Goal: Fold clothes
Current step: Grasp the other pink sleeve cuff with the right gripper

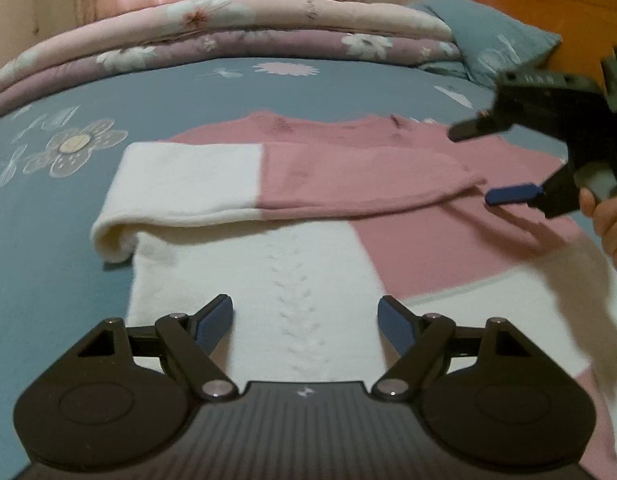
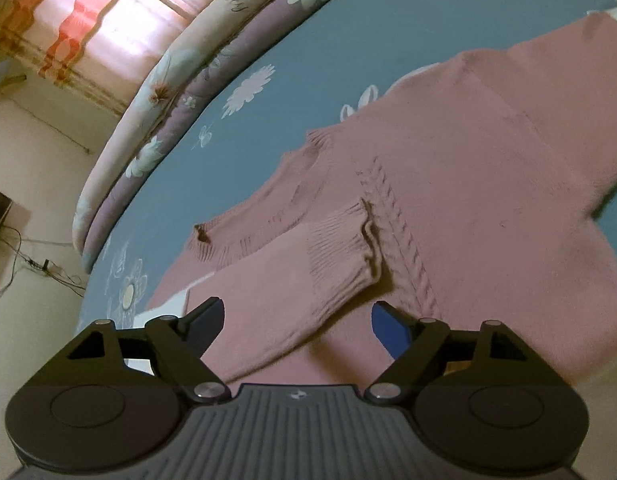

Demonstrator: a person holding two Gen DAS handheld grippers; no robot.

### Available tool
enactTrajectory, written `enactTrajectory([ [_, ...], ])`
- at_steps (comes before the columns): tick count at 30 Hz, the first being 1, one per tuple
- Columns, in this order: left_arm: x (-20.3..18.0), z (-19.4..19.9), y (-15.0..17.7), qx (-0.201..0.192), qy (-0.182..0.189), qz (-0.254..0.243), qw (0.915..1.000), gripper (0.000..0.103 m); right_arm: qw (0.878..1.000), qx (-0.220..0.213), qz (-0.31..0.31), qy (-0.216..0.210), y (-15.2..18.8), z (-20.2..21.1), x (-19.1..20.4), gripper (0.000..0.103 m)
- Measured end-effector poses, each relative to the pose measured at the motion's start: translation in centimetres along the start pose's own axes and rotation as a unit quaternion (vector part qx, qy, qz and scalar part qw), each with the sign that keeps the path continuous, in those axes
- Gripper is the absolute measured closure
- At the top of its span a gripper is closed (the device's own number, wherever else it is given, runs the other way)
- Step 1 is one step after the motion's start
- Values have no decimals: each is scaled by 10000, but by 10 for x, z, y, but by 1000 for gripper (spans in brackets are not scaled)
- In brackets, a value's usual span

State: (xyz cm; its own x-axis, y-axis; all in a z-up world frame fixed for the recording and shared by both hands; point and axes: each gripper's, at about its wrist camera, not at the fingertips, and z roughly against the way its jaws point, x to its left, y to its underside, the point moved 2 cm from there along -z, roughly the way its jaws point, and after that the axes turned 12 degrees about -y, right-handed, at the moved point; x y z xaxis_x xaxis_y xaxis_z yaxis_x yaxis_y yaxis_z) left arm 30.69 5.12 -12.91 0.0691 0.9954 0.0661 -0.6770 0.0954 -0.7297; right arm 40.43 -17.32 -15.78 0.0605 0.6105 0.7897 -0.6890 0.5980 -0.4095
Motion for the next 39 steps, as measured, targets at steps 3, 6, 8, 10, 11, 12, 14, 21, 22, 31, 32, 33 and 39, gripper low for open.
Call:
enactTrajectory([
  [3, 8, 1, -1, -22, 61, 211, 9998, 21, 9999, -41, -49, 94, -5, -11, -4, 20],
  [6, 7, -2, 0, 3, 69, 194, 9998, 20, 9998, -79, -51, 198, -7, -19, -6, 21],
  [8, 7, -3, 1, -8, 61, 189, 9998, 20, 9994, -134, 88, 294, -9, -22, -3, 36],
  [10, 8, -3, 0, -7, 65, 226, 9997, 20, 9986, -81, 216, 469, -10, -25, -2, 50],
  [11, 8, -3, 0, -7, 73, 254, 9997, 19, 9981, -48, 305, 540, -10, -26, 0, 58],
  [12, 8, -3, 0, -4, 77, 278, 9996, 19, 9975, -18, 404, 573, -11, -27, 1, 66],
  [14, 6, -3, 0, -8, 64, 271, 9996, 18, 9957, 58, 572, 729, -14, -29, 4, 93],
  [21, 0, -4, 2, -16, -45, 113, 9999, 17, 9936, -49, 814, 782, -23, -26, 11, 93],
  [22, 1, -4, 2, -13, -37, 114, 9999, 17, 9936, -69, 819, 781, -25, -26, 11, 93],
  [31, 3, -5, 3, 9, 40, 119, 9999, 13, 9891, -451, 1114, 856, -40, -10, 22, 93],
  [32, 3, -5, 3, 18, 33, 100, 9999, 13, 9881, -488, 1124, 932, -41, -9, 20, 93],
  [33, 3, -5, 3, 20, 32, 94, 9999, 13, 9870, -524, 1133, 1009, -43, -8, 18, 93],
  [39, 3, -4, 4, 19, 31, 72, 10000, 12, 9858, -148, 1032, 1317, -38, -25, -9, 93],
])
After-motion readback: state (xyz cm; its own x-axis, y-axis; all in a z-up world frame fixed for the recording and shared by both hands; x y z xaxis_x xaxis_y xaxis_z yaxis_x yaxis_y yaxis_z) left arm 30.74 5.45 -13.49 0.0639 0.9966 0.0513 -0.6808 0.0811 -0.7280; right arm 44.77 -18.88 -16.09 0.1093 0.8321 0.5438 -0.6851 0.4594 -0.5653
